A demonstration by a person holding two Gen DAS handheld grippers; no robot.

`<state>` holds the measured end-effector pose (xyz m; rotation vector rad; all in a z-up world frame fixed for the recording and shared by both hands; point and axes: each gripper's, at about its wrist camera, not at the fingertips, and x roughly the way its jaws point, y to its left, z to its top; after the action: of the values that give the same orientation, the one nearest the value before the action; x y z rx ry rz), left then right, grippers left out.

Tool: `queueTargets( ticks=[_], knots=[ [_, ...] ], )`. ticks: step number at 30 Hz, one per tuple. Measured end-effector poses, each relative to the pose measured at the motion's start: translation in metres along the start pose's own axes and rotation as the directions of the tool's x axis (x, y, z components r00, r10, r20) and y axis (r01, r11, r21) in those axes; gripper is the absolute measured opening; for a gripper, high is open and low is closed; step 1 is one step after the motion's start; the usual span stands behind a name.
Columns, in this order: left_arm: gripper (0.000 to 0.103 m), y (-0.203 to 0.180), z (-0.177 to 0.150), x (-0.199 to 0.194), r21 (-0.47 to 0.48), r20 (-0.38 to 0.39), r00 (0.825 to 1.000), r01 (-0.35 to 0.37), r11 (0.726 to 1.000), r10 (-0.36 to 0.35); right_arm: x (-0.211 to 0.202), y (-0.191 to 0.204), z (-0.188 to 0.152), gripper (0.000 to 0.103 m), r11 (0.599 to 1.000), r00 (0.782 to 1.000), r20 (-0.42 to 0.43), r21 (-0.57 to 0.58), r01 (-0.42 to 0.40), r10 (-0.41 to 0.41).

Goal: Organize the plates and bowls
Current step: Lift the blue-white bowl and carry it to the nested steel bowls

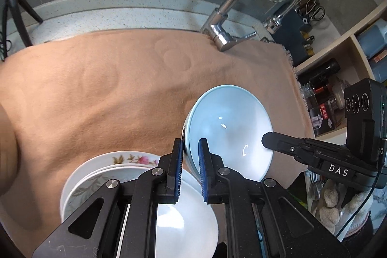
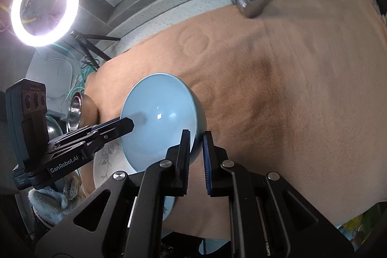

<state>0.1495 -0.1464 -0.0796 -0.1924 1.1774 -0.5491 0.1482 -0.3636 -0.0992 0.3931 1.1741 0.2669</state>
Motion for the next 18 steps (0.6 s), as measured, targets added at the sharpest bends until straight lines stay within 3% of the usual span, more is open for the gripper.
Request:
queueTargets(
  ticks=[8,18],
  knots=[
    [0.011,0.031,-0.005,-0.050,-0.068,0.093,0.995,-0.017,0.998,0.023,-0.008,0.059,0.013,0.010,0.993,0.999,0.010,-0.117,-0.030,0.031],
    [0.011,0.081,-0.016,-0.104,-0.174,0.188,0.977,-0.066,0.982,0.099,0.005,0.145,0.026,0.010,0.962,0.996,-0.009,-0.260,-0.084,0.085]
  ],
)
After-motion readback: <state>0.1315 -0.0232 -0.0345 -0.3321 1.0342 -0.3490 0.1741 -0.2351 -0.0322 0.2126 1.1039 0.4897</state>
